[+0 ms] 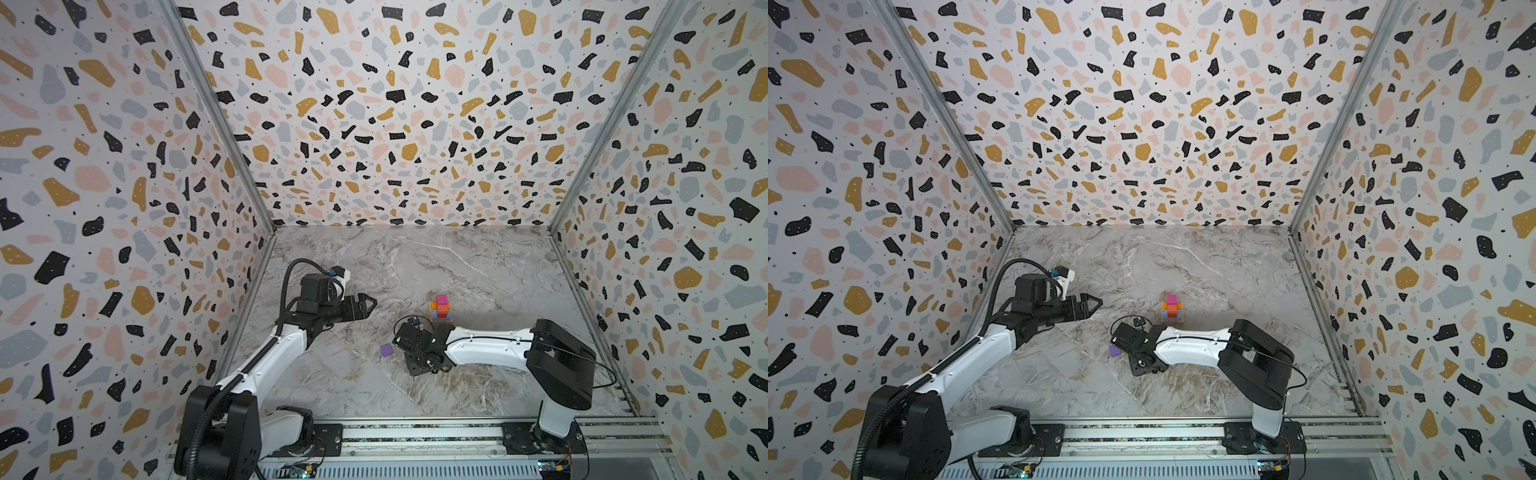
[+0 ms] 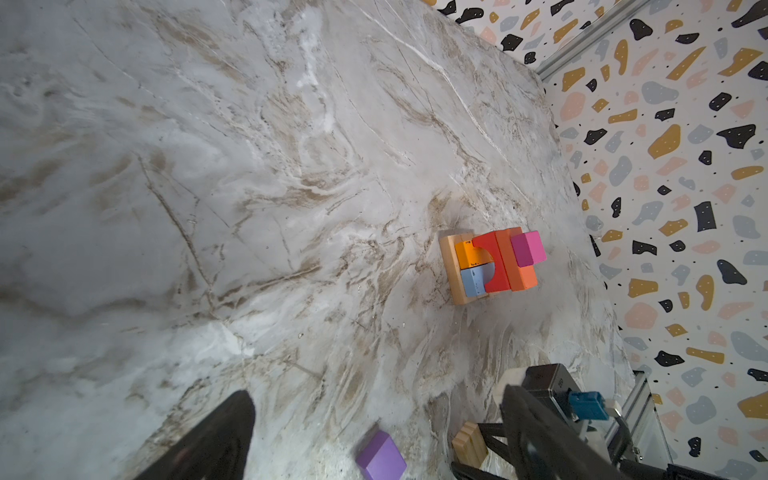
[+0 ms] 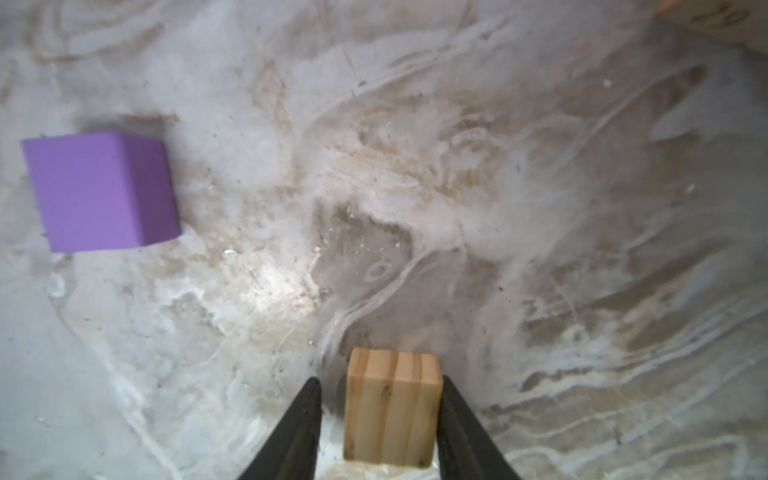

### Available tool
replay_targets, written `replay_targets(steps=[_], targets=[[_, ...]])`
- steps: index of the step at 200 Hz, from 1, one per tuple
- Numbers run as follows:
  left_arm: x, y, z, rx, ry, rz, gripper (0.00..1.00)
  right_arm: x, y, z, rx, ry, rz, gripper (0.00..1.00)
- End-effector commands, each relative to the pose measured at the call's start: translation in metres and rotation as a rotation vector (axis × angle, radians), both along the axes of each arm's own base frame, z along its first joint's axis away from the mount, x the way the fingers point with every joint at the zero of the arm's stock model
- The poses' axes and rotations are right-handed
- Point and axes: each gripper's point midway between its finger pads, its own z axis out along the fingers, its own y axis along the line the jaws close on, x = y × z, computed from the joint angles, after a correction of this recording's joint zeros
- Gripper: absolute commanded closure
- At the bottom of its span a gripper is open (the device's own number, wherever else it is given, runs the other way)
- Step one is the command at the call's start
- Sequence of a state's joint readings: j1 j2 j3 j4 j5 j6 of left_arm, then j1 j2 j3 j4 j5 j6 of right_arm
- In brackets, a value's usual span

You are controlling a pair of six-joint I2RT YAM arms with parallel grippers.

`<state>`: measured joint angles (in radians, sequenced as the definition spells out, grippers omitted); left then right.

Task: Build the wood block tower
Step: 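Lower the right gripper and close on the small wood cube, then lift the wood cube with the right gripper and carry it over the tower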

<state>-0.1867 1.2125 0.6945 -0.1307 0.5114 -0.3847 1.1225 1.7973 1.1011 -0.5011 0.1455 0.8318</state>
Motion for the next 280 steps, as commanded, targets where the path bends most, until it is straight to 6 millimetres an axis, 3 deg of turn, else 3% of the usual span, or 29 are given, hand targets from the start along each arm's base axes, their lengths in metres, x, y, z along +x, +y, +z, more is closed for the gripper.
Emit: replay_targets(steps=[1, 94, 157, 185, 232, 280], targets=[[0.004, -0.002, 0.011, -0.001, -0.041, -0.008, 0.06, 0.000, 0.002, 0.004, -0.012, -0.004, 0.003, 0.58], [0.004, -0.002, 0.010, -0.002, -0.039, -0.006, 0.06, 0.005, 0.000, 0.014, -0.016, -0.026, -0.007, 0.69], [0.004, -0.003, 0.011, -0.008, -0.041, -0.009, 0.06, 0.016, 0.002, 0.047, 0.029, -0.024, -0.026, 0.76], [0.004, -0.003, 0.011, -0.010, -0.040, -0.009, 0.06, 0.024, 0.003, 0.071, 0.051, -0.040, -0.035, 0.81], [0.004, -0.004, 0.011, -0.014, -0.040, -0.012, 0.06, 0.046, -0.006, 0.108, 0.071, -0.094, -0.058, 0.80], [0.004, -0.004, 0.011, -0.015, -0.038, -0.013, 0.06, 0.075, -0.024, 0.124, 0.049, -0.121, -0.072, 0.79]])
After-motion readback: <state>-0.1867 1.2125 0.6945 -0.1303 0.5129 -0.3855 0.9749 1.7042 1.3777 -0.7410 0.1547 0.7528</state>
